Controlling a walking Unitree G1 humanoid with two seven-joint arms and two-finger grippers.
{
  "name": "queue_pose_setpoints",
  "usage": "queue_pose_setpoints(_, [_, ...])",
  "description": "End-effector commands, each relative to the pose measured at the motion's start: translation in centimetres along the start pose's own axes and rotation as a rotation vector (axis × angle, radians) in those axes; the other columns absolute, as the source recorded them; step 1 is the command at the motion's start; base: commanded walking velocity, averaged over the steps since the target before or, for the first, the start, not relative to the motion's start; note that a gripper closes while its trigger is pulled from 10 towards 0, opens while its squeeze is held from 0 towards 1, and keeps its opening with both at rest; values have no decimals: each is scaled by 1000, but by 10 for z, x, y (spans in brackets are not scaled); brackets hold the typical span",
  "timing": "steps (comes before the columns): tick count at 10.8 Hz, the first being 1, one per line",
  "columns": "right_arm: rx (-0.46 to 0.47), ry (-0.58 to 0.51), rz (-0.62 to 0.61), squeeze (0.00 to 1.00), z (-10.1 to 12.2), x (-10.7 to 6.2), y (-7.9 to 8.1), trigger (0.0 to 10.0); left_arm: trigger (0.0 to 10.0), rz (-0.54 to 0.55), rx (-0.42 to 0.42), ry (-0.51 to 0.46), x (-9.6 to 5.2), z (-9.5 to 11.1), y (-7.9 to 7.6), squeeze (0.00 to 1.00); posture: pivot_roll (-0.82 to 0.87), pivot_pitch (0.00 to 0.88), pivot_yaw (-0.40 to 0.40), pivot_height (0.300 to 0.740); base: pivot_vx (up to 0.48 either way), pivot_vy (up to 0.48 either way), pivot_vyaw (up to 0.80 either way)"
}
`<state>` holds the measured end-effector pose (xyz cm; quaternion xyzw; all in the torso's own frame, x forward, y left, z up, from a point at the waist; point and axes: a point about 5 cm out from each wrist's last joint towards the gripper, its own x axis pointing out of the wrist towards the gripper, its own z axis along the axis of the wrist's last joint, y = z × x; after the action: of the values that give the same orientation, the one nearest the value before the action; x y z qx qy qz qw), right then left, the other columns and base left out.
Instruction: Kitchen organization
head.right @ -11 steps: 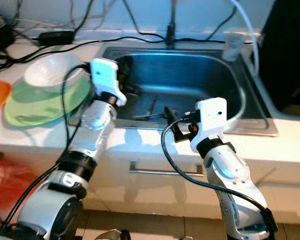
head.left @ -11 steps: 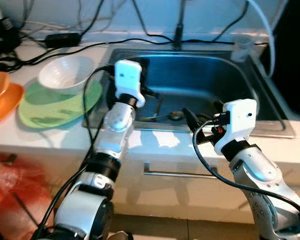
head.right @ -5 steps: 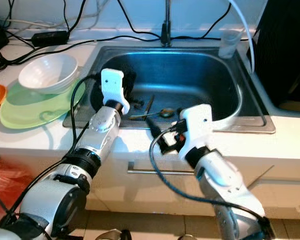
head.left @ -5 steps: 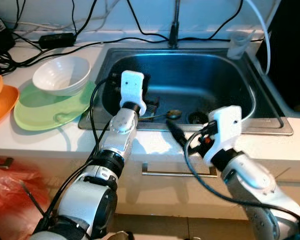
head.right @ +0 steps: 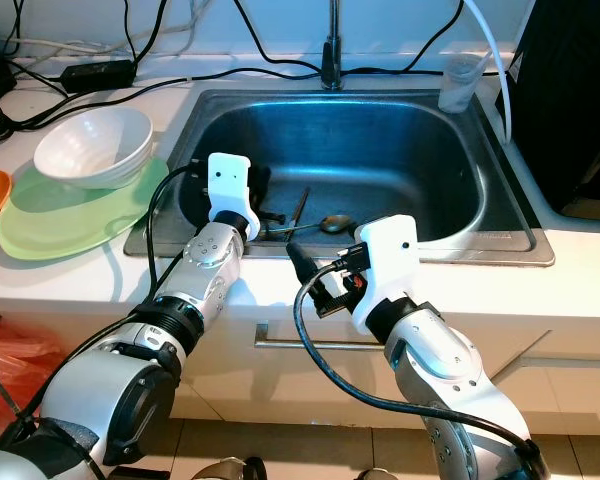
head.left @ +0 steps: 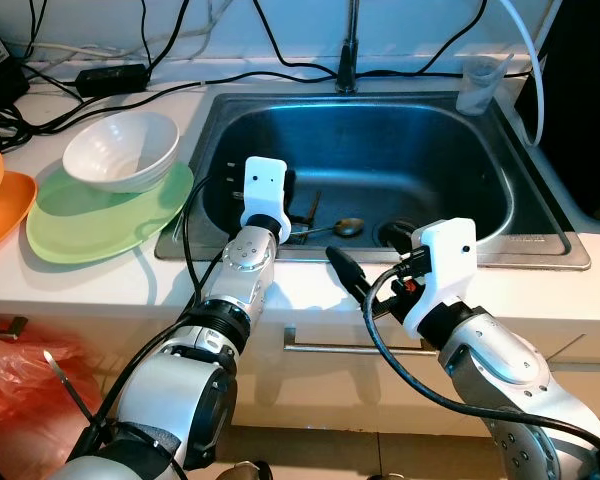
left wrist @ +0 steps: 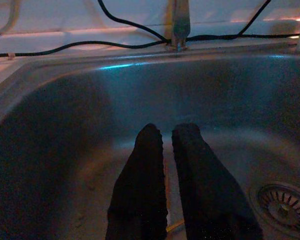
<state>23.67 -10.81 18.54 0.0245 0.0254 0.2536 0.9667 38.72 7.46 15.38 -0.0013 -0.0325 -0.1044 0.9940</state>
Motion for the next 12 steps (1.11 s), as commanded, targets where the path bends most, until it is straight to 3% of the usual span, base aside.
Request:
queue_pose_setpoints(1, [3, -9, 15, 0, 3, -1, 3, 10000, 10000, 11, -11, 50, -2, -8, 1, 1000, -140, 113, 89, 740, 0, 0, 0])
queue_pose_setpoints(6, [8, -4, 42, 0, 2, 1, 5, 10000, 10000, 39, -18, 9, 1, 1, 7, 1000, -129, 98, 87, 740, 0, 0, 0])
queue_pose_setpoints(9, [10, -9, 52, 0, 2, 5, 5, 10000, 10000, 230, 101, -134, 2, 26, 39, 1000, -98, 84, 75, 740, 0, 0, 0])
queue_pose_setpoints(12, [13, -38, 136, 0, 6, 11, 9, 10000, 10000, 331, 180, -241, -3, 46, 64, 1000, -46, 69, 53, 740, 0, 0, 0])
